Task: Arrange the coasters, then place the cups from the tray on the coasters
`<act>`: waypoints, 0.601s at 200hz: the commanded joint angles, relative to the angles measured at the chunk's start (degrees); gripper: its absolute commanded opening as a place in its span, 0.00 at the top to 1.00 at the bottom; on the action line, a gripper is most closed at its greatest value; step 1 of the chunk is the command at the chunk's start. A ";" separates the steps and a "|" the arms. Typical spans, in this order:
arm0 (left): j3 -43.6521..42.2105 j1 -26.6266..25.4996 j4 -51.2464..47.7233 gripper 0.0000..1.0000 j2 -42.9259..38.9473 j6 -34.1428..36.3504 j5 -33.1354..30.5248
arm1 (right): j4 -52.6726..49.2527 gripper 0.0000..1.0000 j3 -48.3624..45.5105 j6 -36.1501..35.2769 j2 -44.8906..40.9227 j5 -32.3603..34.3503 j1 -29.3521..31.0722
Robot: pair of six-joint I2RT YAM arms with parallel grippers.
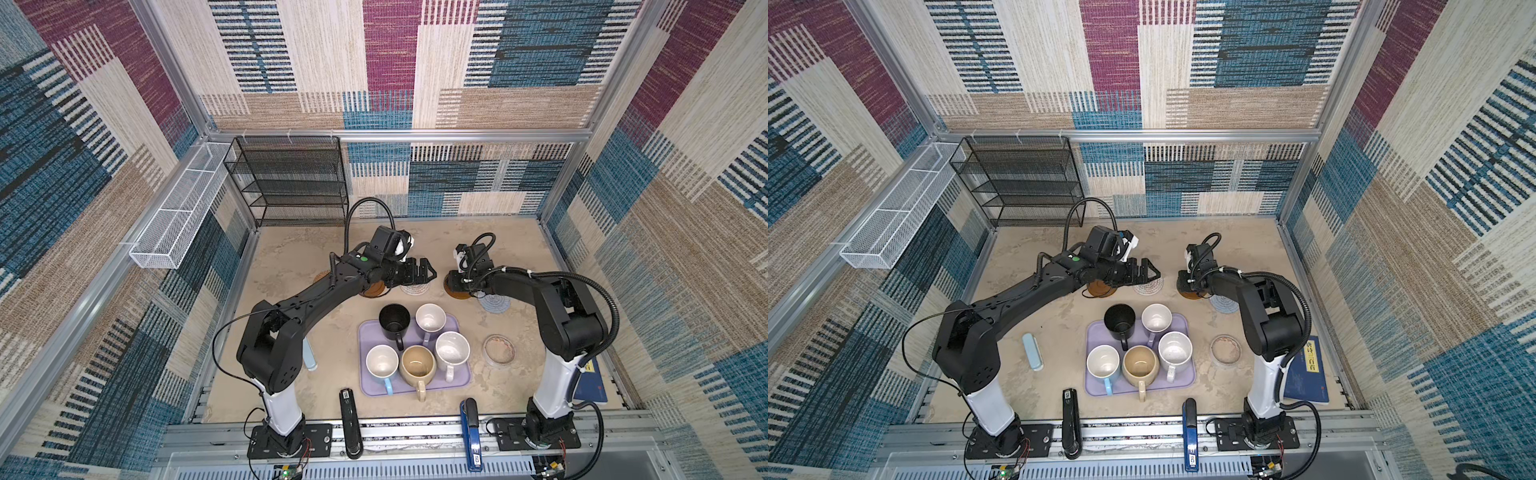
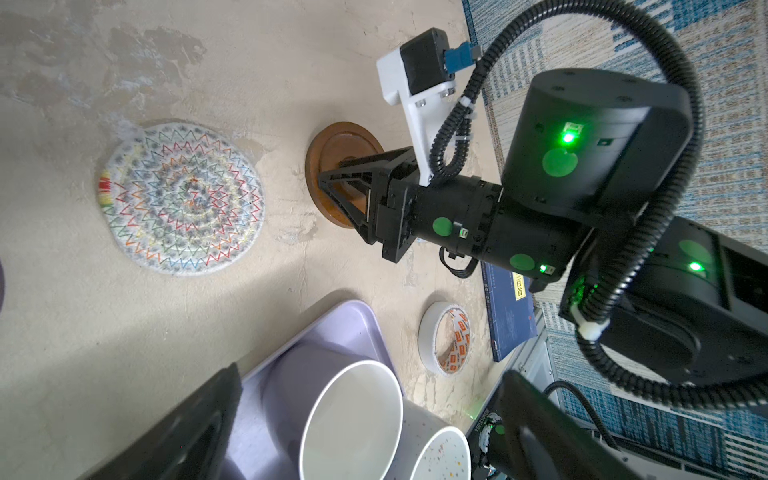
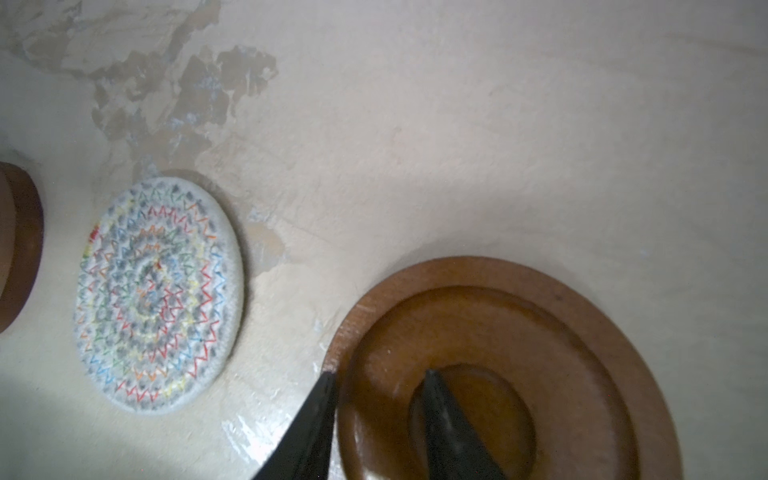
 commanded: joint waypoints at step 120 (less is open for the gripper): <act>0.05 0.06 0.33 0.00 -0.35 0.52 -2.30 | -3.77 0.67 5.23 1.84 4.74 1.33 1.67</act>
